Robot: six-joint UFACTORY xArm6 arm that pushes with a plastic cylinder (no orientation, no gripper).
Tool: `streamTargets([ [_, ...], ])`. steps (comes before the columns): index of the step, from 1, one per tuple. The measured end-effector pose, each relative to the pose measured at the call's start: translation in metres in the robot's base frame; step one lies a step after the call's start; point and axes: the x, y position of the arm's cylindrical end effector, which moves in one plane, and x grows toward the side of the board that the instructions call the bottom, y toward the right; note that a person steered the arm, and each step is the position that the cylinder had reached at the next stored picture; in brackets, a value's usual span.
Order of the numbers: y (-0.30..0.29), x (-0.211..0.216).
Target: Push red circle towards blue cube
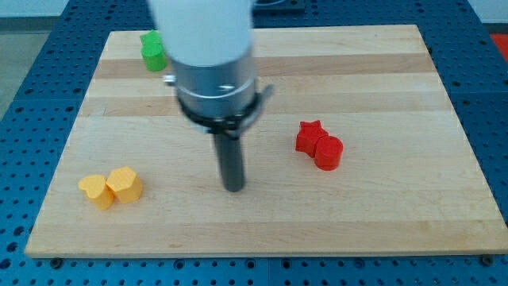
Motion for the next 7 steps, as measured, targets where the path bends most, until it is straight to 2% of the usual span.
streamTargets([
  [2,0.100,0.002],
  [7,0.118,-0.062],
])
